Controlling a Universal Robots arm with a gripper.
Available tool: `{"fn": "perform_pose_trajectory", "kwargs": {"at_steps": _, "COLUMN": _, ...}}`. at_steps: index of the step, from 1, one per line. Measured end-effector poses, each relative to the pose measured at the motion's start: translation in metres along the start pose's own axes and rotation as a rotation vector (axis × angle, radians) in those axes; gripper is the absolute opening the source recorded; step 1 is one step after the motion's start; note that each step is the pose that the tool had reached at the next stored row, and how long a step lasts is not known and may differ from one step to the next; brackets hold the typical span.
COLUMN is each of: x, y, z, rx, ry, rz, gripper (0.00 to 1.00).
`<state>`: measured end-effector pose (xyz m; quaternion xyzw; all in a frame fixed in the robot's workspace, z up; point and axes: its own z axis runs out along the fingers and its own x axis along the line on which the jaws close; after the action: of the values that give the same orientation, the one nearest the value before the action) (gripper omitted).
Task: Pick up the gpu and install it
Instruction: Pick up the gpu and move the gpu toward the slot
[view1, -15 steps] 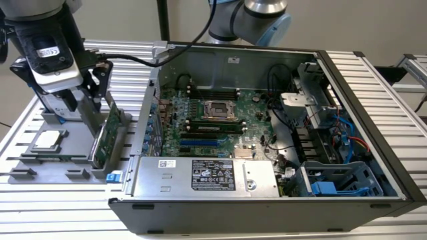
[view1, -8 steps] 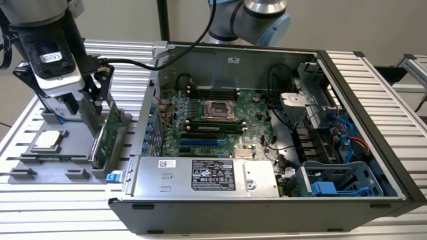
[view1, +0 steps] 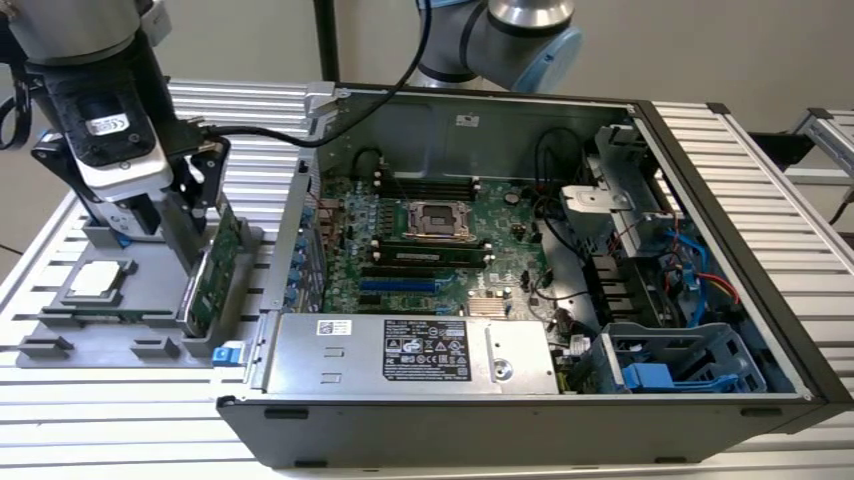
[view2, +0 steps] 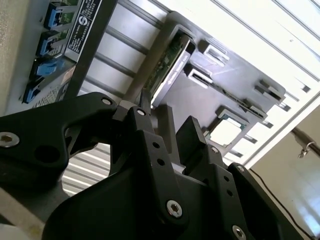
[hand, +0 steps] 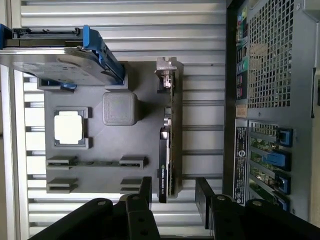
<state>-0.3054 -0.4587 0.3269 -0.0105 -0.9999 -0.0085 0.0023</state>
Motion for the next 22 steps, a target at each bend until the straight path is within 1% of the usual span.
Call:
{"fn": "perform_pose_trajectory", "kwargs": {"at_steps": 16, "x": -0.0001, "y": -0.0002, "z": 0.0125, "rx": 0.0089, "ry": -0.0005, "rz": 0.0, "gripper": 1.0}}
{"fn": "perform_pose_trajectory", "kwargs": {"at_steps": 22, "x": -0.0001, "y": -0.0002, "z": 0.0135, "rx": 0.0092, "ry": -0.0006, "rz": 0.0, "gripper": 1.0}}
